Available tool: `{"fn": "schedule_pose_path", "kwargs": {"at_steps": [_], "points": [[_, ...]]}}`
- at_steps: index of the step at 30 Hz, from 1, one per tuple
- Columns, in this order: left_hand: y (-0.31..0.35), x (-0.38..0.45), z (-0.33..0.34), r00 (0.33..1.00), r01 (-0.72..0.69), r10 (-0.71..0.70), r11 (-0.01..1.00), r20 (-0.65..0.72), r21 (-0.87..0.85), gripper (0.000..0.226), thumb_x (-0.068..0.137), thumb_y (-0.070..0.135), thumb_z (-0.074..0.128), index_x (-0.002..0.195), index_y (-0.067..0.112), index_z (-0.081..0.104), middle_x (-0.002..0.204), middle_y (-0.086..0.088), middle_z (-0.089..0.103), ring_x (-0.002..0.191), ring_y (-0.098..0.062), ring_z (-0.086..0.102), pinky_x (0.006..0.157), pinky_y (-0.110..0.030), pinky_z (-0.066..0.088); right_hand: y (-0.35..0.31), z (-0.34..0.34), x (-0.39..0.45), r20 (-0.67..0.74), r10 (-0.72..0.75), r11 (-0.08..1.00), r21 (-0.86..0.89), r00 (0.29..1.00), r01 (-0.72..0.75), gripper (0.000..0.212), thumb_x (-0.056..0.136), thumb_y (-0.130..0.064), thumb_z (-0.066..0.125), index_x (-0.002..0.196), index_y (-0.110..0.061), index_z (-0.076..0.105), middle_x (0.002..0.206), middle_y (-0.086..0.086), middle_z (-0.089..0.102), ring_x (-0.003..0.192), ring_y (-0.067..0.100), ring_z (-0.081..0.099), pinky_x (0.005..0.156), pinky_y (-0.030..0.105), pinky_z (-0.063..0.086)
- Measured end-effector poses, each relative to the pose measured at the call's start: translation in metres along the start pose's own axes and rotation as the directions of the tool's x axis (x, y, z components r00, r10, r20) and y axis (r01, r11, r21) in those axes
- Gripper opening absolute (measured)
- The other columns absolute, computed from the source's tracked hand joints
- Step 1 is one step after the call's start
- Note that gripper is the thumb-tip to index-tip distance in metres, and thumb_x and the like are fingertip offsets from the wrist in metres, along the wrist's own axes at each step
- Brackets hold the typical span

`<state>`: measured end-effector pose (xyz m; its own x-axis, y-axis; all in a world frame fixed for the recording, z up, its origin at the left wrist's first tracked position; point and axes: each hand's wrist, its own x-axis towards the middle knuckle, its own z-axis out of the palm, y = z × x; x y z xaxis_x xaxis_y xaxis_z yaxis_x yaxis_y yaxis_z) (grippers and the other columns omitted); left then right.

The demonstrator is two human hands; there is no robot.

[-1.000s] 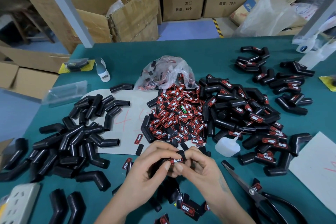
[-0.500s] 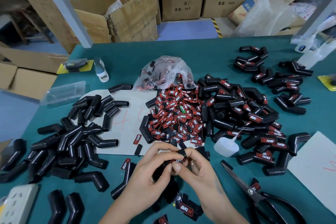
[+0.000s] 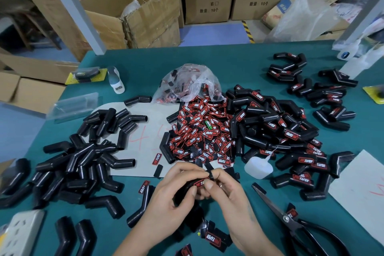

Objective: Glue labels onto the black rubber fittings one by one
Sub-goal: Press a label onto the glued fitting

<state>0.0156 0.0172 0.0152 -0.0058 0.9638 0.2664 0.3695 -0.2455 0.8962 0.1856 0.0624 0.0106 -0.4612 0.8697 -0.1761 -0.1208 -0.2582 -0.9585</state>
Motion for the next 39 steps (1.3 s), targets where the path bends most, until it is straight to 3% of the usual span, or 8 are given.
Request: {"fn": "schedule_pose_path", "kwargs": {"at_steps": [8, 12, 16, 20, 23, 26, 30, 39], "points": [[0.001, -0.002, 0.001, 0.999, 0.033, -0.033, 0.999, 0.001, -0.013, 0.048, 0.098, 0.008, 0.056, 0.139, 0.033, 0.061, 0.133, 0.005, 0.061, 0.126, -0.021, 0.061, 0.100, -0.019, 0.049, -0.002, -0.002, -0.001, 0.005, 0.015, 0.999, -0.031, 1.000, -0.015, 0.027, 0.091, -0.040, 0.070, 0.094, -0.014, 0.069, 0.087, 0.019, 0.057, 0.084, 0.020, 0.058, 0.085, 0.036, 0.053], [-0.003, -0.005, 0.001, 0.995, 0.091, -0.091, 0.996, 0.028, 0.012, 0.053, 0.099, 0.012, 0.054, 0.148, 0.033, 0.056, 0.141, 0.009, 0.058, 0.115, -0.019, 0.065, 0.090, -0.036, 0.058, -0.002, -0.002, -0.002, -0.002, 0.029, 0.998, -0.050, 1.000, -0.030, 0.028, 0.085, -0.041, 0.078, 0.095, -0.016, 0.069, 0.083, 0.003, 0.050, 0.082, 0.012, 0.051, 0.083, 0.032, 0.047], [-0.001, -0.007, 0.001, 0.993, 0.096, -0.099, 0.994, 0.068, 0.046, 0.060, 0.103, 0.008, 0.055, 0.156, 0.034, 0.046, 0.148, 0.009, 0.059, 0.124, -0.013, 0.063, 0.095, -0.027, 0.055, -0.002, -0.002, -0.001, -0.024, 0.038, 0.997, -0.060, 0.999, -0.039, 0.035, 0.082, -0.044, 0.079, 0.096, -0.014, 0.068, 0.084, 0.004, 0.045, 0.082, 0.015, 0.047, 0.084, 0.038, 0.043], [0.002, -0.008, -0.001, 0.988, 0.113, -0.118, 0.992, 0.096, 0.059, 0.058, 0.107, 0.021, 0.049, 0.160, 0.041, 0.038, 0.153, 0.016, 0.056, 0.119, 0.002, 0.062, 0.102, -0.025, 0.051, -0.004, -0.002, -0.001, -0.029, 0.033, 0.996, -0.077, 0.999, -0.035, 0.027, 0.081, -0.045, 0.079, 0.095, -0.022, 0.073, 0.082, -0.003, 0.048, 0.081, 0.012, 0.047, 0.084, 0.035, 0.044], [0.007, -0.007, 0.000, 0.989, 0.091, -0.097, 0.994, 0.112, 0.053, 0.060, 0.107, 0.017, 0.047, 0.162, 0.037, 0.035, 0.155, 0.016, 0.053, 0.139, -0.006, 0.054, 0.113, -0.022, 0.041, -0.006, -0.001, -0.002, -0.028, 0.034, 0.996, -0.087, 0.999, -0.036, 0.029, 0.079, -0.047, 0.080, 0.093, -0.022, 0.074, 0.082, -0.001, 0.048, 0.079, 0.009, 0.048, 0.083, 0.032, 0.045], [0.007, -0.006, -0.002, 0.989, 0.053, -0.062, 0.996, 0.132, 0.064, 0.060, 0.107, 0.012, 0.045, 0.164, 0.030, 0.033, 0.157, 0.014, 0.052, 0.148, -0.013, 0.046, 0.119, -0.020, 0.031, -0.008, -0.003, -0.002, -0.047, 0.005, 0.987, -0.159, 0.999, -0.013, 0.037, 0.078, -0.050, 0.081, 0.093, -0.016, 0.073, 0.089, 0.011, 0.047, 0.077, 0.010, 0.046, 0.079, 0.029, 0.043], [0.004, -0.007, -0.005, 0.988, 0.049, -0.061, 0.995, 0.139, 0.084, 0.059, 0.109, 0.014, 0.044, 0.164, 0.030, 0.033, 0.156, 0.015, 0.053, 0.148, -0.013, 0.047, 0.119, -0.021, 0.032, -0.008, -0.003, -0.001, -0.091, -0.059, 0.957, -0.288, 0.994, 0.031, 0.030, 0.076, -0.054, 0.080, 0.089, -0.026, 0.077, 0.084, 0.001, 0.047, 0.073, 0.003, 0.044, 0.070, 0.016, 0.040], [-0.002, -0.007, -0.003, 0.992, 0.076, -0.086, 0.992, 0.089, 0.105, 0.059, 0.106, 0.017, 0.049, 0.161, 0.035, 0.038, 0.149, 0.019, 0.060, 0.142, -0.010, 0.053, 0.117, -0.016, 0.032, -0.004, -0.002, 0.000, -0.134, -0.141, 0.909, -0.411, 0.981, 0.075, 0.021, 0.075, -0.056, 0.079, 0.087, -0.039, 0.074, 0.080, -0.009, 0.046, 0.071, 0.010, 0.047, 0.066, 0.017, 0.040]]}}
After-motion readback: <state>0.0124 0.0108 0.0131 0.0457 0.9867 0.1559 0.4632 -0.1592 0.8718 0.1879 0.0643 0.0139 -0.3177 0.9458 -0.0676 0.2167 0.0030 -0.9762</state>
